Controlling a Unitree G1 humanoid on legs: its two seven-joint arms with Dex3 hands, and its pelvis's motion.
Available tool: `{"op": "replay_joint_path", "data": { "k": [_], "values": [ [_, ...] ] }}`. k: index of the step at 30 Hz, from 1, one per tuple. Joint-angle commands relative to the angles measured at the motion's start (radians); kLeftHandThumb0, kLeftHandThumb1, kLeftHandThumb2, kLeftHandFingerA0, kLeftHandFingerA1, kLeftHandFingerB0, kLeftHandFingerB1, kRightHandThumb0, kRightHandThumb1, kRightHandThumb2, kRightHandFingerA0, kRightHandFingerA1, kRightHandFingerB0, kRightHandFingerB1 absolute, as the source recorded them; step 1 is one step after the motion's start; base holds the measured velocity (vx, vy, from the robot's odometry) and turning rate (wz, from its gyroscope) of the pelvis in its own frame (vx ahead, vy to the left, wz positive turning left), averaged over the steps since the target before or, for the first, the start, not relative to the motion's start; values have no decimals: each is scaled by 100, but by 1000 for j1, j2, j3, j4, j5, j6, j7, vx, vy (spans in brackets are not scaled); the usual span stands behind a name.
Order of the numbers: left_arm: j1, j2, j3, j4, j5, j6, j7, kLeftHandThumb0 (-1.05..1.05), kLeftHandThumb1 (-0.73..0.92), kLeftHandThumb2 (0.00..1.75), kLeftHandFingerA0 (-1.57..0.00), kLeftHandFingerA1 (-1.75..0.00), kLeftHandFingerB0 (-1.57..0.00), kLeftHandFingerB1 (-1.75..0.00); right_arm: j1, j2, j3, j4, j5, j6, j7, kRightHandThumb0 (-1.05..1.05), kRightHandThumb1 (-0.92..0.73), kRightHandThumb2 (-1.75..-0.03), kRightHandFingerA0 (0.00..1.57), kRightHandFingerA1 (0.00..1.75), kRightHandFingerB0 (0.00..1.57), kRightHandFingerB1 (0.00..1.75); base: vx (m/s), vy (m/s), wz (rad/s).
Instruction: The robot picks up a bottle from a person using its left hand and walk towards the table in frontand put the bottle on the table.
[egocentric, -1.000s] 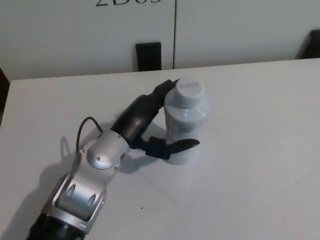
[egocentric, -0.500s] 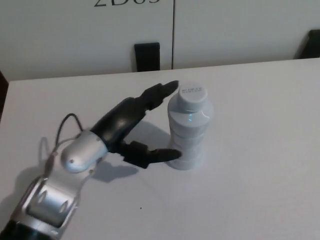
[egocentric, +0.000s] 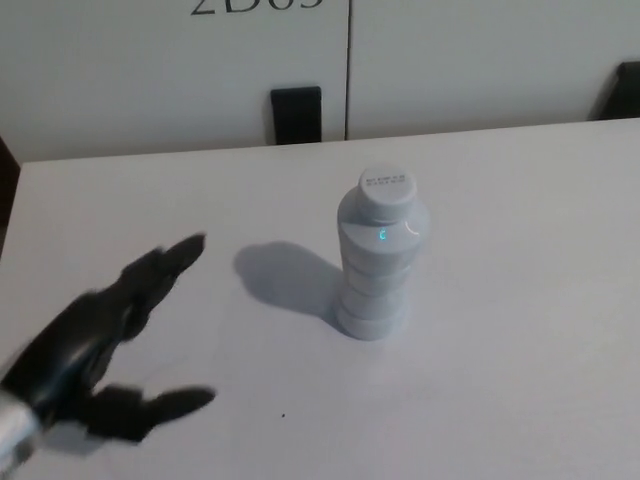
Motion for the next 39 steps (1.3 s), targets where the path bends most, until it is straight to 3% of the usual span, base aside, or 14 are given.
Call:
{"op": "replay_joint_path", "data": {
  "k": [1,3,4,8,10,13,15,16,18,19,20,23,30,39],
  "values": [
    [267,-45,98,-157,-158,-224,-58,-90,51,57,0,0,0,0,48,-13,-12,1,12,-7,12,-34,-76,-62,56,42,46,38,0,0,0],
    [345,-65,115,-205,-192,-274,-80,-84,43,82,0,0,0,0,52,-12,-14,-1,14,-9,13,-34,-76,-62,56,43,46,38,0,0,0],
    [381,-66,117,-231,-207,-289,-95,-88,50,56,0,0,0,0,54,-13,-14,1,14,-12,15,-34,-75,-62,56,43,46,38,0,0,0],
    [583,-75,113,-352,-301,-409,-191,-84,52,55,0,0,0,0,67,-16,-22,1,22,-22,21,-32,-75,-62,57,44,48,39,0,0,0],
    [745,-97,101,-426,-383,-451,-238,-65,34,82,-1,-11,0,-15,70,-13,-24,5,23,-16,15,-33,-74,-62,59,44,50,39,0,0,0],
    [813,-98,94,-389,-475,-519,-352,-64,35,82,-1,-29,0,-21,75,-14,-13,7,7,-23,1,-33,-75,-62,61,44,51,40,0,0,0],
    [857,-100,103,-364,-515,-571,-416,-72,39,78,-7,-38,-7,-25,79,-11,-13,5,8,-15,0,-33,-75,-62,60,44,50,39,0,0,0],
    [900,-92,118,-353,-560,-585,-479,-81,48,56,-25,-32,-25,-29,83,-11,-16,6,10,-20,2,-33,-74,-62,59,44,49,39,0,0,0],
    [954,-61,141,-326,-579,-640,-569,-81,55,58,-29,-33,-31,-31,89,-13,-22,7,17,-27,9,-32,-74,-62,59,44,48,38,0,0,0],
    [1002,-35,166,-303,-583,-660,-623,-86,49,89,-45,-48,-35,-42,86,-14,-22,10,15,-17,3,-34,-74,-62,61,44,48,38,0,0,0],
    [1028,-19,178,-275,-572,-681,-652,-82,49,57,-60,-54,-54,-46,85,-15,-19,12,12,-11,-1,-33,-75,-62,59,43,49,38,0,0,0],
    [1006,-8,164,-98,-562,-670,-737,-71,51,57,-56,-41,-55,-38,89,-17,-16,15,7,-8,1,-33,-75,-63,59,43,48,38,0,0,0],
    [822,-41,134,341,-432,-675,-712,-59,43,54,-52,-44,-48,-38,122,-12,-16,16,9,-25,10,-32,-75,-62,56,44,47,38,0,0,0],
    [700,28,148,518,103,-683,-179,-72,64,68,-58,-49,-48,-43,117,-12,-3,19,-2,-13,13,-32,-75,-62,56,43,47,38,0,0,0]
  ]
}}
